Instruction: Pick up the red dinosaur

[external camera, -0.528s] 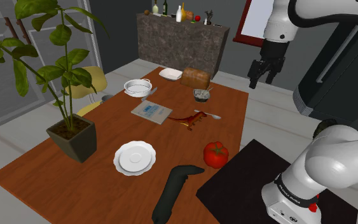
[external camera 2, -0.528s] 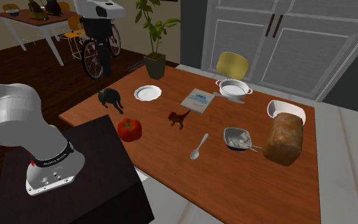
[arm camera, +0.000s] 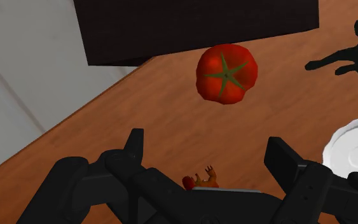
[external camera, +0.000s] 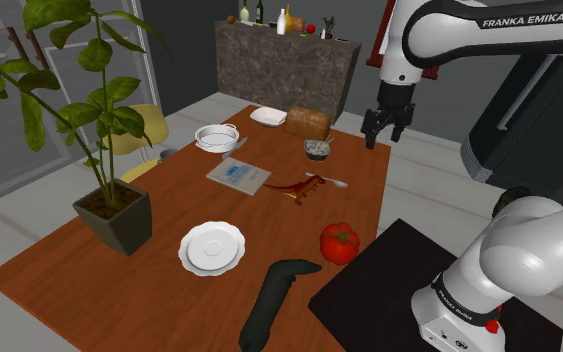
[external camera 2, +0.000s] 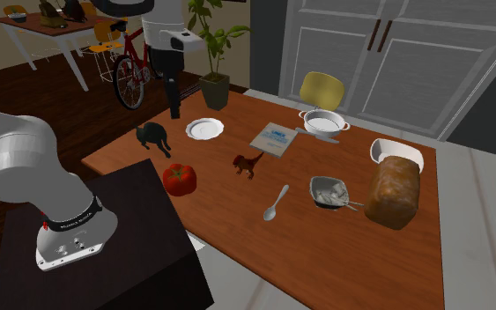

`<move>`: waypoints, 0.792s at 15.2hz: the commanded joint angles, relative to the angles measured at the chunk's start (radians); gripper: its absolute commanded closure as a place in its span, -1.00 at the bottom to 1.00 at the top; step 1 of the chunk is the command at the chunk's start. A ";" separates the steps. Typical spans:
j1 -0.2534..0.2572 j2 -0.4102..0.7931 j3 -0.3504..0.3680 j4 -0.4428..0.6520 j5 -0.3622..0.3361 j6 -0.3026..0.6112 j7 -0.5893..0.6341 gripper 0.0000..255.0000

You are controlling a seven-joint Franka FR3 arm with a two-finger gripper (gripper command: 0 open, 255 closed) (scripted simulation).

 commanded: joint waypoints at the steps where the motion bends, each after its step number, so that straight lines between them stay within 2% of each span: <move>1: 0.001 0.088 -0.001 0.018 0.002 0.058 0.007 -1.00; 12: 0.007 0.530 0.000 0.174 0.020 0.269 0.040 -1.00</move>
